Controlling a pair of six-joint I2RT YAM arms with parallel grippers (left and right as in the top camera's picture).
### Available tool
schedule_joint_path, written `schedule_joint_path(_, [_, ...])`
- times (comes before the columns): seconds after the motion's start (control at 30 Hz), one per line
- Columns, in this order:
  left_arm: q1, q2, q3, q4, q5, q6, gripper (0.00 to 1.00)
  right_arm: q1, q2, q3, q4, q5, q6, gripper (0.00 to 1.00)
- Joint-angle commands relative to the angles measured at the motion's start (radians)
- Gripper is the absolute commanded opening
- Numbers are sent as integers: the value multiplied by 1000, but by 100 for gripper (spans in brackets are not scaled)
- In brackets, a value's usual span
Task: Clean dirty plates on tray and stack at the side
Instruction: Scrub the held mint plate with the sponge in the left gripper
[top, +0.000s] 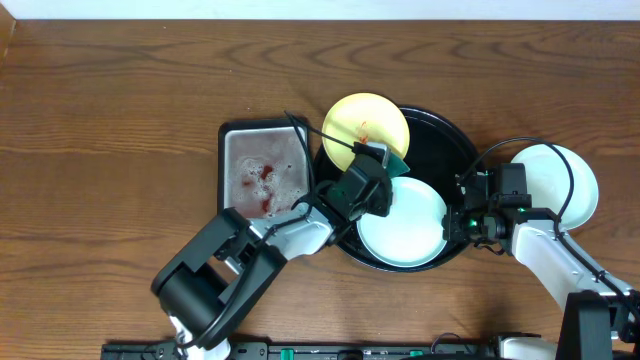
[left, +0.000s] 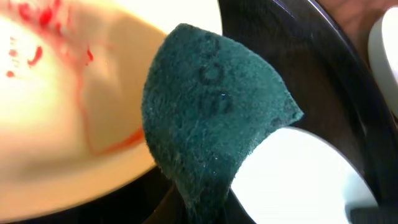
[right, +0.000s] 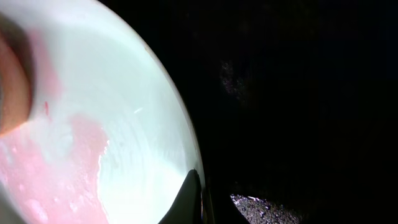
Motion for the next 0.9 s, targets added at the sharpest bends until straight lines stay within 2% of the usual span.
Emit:
schedule_joint_path(0.0, [9,-144,16,-99,33,29,8,16,16,-18,-8,15,0,1])
schedule_joint_path(0.03, [14,-207,16,-174,25,29,7,16,16,-18,-5,15,0,1])
schedule_joint_path(0.1, [16,-252,16,-203,25,29,8,16,16,-18,0,14,1,1])
schedule_joint_path(0.27, [8,-256,16,-156,34,13,8,17,16,-18,5,14,1,1])
schedule_joint_path(0.7, [-53,37,16,130,33,14,7,16,16,-18,-4,14,1,1])
schedule_joint_path(0.87, [-53,85,16,120,37,14,7,16,16,-18,-9,14,1,1])
